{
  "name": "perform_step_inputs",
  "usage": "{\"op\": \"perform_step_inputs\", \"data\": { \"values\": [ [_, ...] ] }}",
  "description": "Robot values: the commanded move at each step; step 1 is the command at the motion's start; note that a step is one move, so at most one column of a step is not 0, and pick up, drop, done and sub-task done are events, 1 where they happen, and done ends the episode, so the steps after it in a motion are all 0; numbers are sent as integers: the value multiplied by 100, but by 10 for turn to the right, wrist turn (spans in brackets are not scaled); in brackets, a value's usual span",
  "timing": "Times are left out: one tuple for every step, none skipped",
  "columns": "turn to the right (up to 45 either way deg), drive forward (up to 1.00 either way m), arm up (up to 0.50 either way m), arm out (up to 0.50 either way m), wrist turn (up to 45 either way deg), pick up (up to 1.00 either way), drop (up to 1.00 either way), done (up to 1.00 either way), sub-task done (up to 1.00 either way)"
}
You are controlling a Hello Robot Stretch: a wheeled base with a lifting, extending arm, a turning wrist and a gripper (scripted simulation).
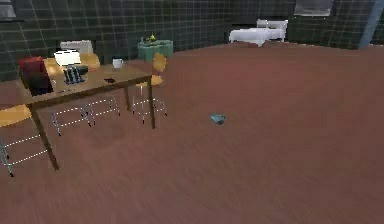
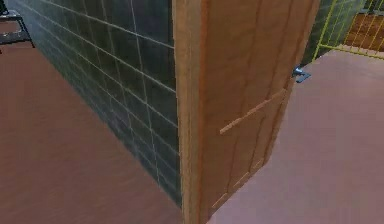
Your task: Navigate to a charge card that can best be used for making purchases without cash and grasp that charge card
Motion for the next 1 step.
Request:
{"op": "perform_step_inputs", "data": {
  "values": [
    [0,100,0,0,0,0,0,0,0]
  ]
}}
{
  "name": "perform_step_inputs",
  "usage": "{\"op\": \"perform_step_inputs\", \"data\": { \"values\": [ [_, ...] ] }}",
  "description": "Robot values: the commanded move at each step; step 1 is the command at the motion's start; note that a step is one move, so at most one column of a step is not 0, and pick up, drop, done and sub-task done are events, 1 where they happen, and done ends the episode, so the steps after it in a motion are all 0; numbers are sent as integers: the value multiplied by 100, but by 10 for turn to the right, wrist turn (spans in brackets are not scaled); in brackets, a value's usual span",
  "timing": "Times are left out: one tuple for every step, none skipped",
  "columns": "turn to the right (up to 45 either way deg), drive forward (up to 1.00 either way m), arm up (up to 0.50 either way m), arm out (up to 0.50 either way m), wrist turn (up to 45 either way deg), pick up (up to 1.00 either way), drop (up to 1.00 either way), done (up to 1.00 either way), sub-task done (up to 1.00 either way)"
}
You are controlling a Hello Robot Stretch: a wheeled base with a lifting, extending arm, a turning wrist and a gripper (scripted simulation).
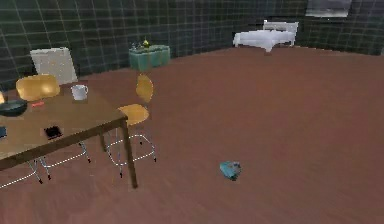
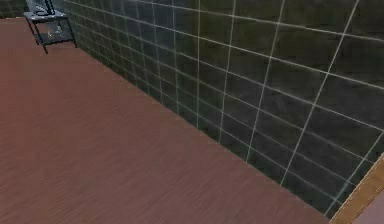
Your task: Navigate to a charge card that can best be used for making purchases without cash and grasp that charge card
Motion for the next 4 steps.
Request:
{"op": "perform_step_inputs", "data": {
  "values": [
    [0,100,0,0,0,0,0,0,0],
    [150,0,0,0,0,0,0,0,0],
    [30,0,0,0,0,0,0,0,0],
    [0,10,0,0,0,0,0,0,0]
  ]
}}
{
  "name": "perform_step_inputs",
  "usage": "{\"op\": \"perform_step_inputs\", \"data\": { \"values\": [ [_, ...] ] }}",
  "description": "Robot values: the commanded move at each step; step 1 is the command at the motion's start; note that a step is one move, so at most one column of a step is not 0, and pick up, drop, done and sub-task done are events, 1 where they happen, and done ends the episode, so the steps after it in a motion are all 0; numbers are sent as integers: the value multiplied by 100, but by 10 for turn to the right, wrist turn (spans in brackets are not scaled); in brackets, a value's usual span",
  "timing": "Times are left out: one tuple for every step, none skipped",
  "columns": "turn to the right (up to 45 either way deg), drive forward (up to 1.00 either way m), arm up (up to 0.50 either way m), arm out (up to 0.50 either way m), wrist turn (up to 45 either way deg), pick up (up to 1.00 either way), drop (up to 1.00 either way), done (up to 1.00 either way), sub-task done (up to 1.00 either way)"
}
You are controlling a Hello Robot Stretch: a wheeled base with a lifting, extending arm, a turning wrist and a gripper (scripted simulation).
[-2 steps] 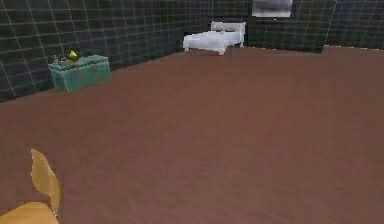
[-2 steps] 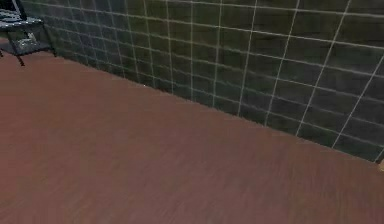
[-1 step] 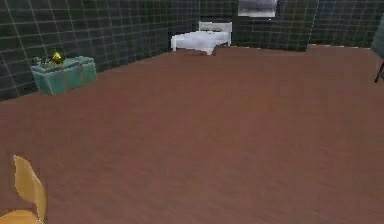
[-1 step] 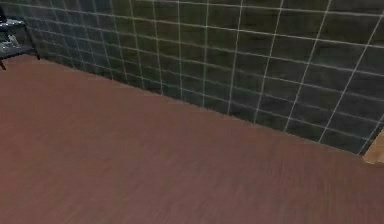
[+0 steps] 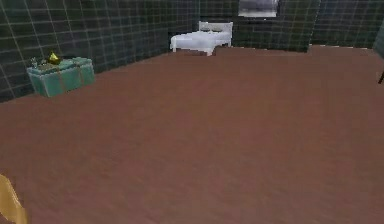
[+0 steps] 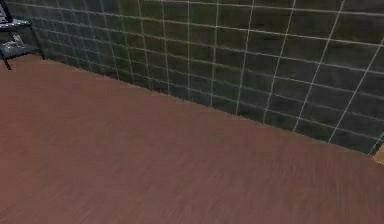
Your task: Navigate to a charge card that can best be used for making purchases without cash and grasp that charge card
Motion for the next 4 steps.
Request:
{"op": "perform_step_inputs", "data": {
  "values": [
    [-450,0,0,0,0,0,0,0,0],
    [-450,0,0,0,0,0,0,0,0],
    [-450,0,0,0,0,0,0,0,0],
    [-390,0,0,0,0,0,0,0,0]
  ]
}}
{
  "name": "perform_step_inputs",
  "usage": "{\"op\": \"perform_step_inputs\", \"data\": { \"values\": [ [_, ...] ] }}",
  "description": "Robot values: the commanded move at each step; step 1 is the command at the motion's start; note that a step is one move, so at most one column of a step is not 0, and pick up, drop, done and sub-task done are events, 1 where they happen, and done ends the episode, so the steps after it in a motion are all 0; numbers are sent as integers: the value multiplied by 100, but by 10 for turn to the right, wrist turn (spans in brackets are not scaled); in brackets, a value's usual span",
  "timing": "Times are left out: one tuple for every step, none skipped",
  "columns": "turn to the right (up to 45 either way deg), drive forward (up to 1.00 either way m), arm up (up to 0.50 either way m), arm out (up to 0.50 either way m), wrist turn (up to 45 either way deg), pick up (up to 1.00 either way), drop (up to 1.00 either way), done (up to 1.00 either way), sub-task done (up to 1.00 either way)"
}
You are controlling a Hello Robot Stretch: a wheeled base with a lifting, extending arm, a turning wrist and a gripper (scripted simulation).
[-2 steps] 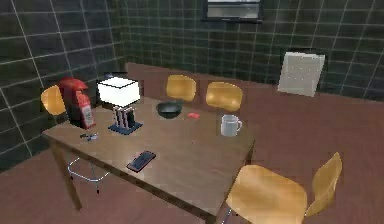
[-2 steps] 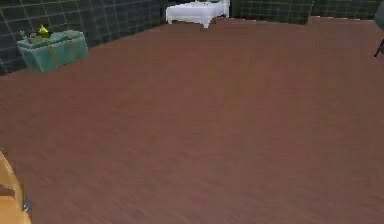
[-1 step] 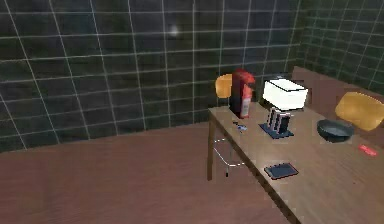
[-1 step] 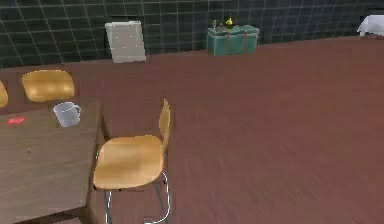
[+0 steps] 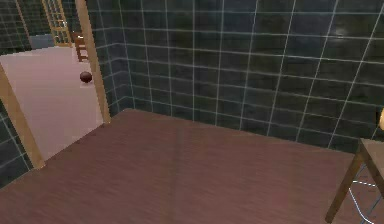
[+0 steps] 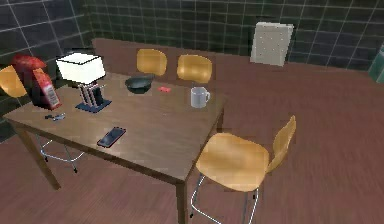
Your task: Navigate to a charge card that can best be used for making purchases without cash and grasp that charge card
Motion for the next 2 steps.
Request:
{"op": "perform_step_inputs", "data": {
  "values": [
    [-60,0,0,0,0,0,0,0,0],
    [450,0,0,0,0,0,0,0,0]
  ]
}}
